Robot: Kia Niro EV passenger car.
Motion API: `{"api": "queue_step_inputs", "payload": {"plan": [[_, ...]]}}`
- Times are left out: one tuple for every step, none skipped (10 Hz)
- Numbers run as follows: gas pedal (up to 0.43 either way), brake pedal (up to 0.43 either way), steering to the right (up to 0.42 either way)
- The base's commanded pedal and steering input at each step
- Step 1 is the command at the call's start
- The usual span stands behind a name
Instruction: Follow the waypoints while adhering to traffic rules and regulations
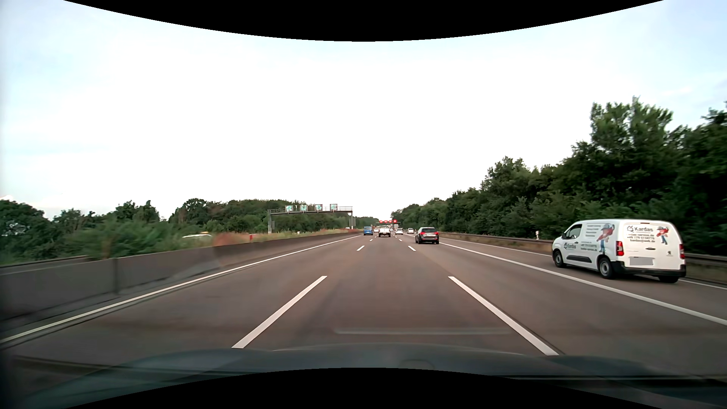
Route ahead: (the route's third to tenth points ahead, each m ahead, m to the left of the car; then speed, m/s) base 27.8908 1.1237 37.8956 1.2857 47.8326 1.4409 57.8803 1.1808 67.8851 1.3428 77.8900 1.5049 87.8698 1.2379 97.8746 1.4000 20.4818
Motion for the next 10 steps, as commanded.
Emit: {"api": "queue_step_inputs", "payload": {"plan": [[0.15,0.0,-0.004],[0.15,0.0,-0.004],[0.15,0.0,-0.004],[0.15,0.0,-0.004],[0.15,0.0,-0.004],[0.15,0.0,-0.004],[0.15,0.0,-0.004],[0.15,0.0,-0.004],[0.15,0.0,-0.004],[0.15,0.0,-0.004]]}}
